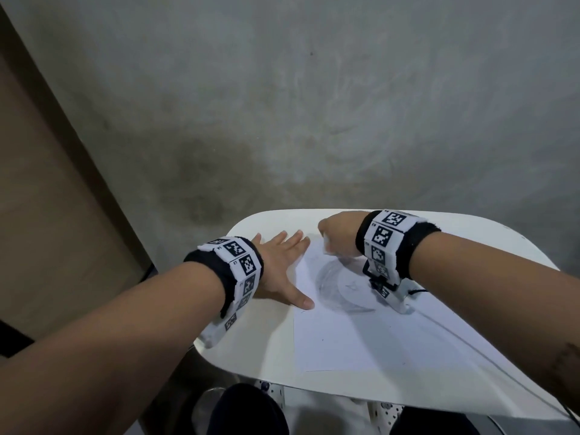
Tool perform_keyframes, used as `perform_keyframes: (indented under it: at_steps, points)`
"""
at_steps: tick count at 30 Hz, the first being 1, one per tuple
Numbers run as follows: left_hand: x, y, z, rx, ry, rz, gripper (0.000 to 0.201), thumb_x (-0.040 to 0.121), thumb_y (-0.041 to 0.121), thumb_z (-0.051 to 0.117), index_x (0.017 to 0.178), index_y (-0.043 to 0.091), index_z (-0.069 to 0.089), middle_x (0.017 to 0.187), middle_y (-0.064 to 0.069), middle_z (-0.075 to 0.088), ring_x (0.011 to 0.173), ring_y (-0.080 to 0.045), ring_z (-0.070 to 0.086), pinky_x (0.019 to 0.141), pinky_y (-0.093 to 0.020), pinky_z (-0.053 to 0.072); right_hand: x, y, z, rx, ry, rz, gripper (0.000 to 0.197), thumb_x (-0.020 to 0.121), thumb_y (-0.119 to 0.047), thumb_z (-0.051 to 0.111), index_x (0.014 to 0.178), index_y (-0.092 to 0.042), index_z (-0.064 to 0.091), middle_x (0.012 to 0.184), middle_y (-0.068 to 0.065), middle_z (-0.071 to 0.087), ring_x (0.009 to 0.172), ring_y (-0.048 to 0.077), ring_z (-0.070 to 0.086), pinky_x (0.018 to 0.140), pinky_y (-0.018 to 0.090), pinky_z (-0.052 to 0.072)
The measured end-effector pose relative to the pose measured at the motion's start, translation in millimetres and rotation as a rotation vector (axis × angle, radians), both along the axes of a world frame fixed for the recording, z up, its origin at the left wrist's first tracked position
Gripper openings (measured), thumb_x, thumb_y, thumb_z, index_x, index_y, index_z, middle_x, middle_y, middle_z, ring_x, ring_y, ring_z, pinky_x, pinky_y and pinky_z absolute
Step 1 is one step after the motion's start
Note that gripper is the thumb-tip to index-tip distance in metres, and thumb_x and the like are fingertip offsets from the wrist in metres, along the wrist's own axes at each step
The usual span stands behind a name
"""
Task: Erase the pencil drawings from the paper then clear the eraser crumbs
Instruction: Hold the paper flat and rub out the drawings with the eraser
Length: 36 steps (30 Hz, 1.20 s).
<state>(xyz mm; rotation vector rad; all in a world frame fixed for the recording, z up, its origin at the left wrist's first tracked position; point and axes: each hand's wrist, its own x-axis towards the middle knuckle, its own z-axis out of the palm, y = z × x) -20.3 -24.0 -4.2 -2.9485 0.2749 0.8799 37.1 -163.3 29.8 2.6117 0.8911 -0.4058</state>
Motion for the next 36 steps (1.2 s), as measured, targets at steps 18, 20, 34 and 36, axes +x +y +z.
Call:
perform_keyframes:
  at_steps: [18, 20, 34, 36]
  points:
    - [2, 0, -2, -0.021, 0.009, 0.004, 0.128, 0.071, 0.08, 0.061, 0.152, 0.03, -0.025, 0.159, 0.008, -0.03, 0.148, -0.018, -0.023, 0.118, -0.058, -0.005, -16, 10, 1, -0.008, 0.101, 0.043, 0.03, 0.092, -0.021, 0.056, 0.121, -0.013, 0.058, 0.105, 0.007, 0.064, 0.082, 0.021, 0.056, 0.069, 0.028, 0.041]
    - [2, 0, 0, -0.017, 0.013, 0.0, 0.127, 0.072, 0.079, 0.061, 0.151, 0.029, -0.025, 0.159, 0.008, -0.03, 0.149, -0.019, -0.022, 0.119, -0.058, -0.005, -15, 10, 3, -0.037, 0.136, 0.042, 0.031, 0.09, -0.018, 0.057, 0.12, -0.01, 0.058, 0.104, 0.009, 0.065, 0.087, 0.023, 0.056, 0.067, 0.027, 0.039]
    - [3, 3, -9, -0.015, -0.014, -0.007, 0.122, 0.069, 0.085, 0.055, 0.155, 0.032, -0.013, 0.162, 0.011, -0.022, 0.149, -0.019, -0.023, 0.118, -0.059, -0.005, -4, 20, -7, 0.023, 0.099, 0.07, 0.008, 0.09, -0.02, 0.06, 0.098, -0.018, 0.061, 0.099, 0.008, 0.06, 0.083, 0.018, 0.046, 0.07, 0.025, 0.042]
    - [4, 4, -9, -0.018, -0.006, -0.012, 0.125, 0.069, 0.085, 0.055, 0.154, 0.03, -0.018, 0.16, 0.011, -0.026, 0.148, -0.018, -0.023, 0.118, -0.06, -0.003, -1, 17, -4, 0.005, 0.13, 0.022, 0.009, 0.089, -0.018, 0.058, 0.092, -0.01, 0.061, 0.09, 0.007, 0.066, 0.077, 0.019, 0.048, 0.071, 0.027, 0.041]
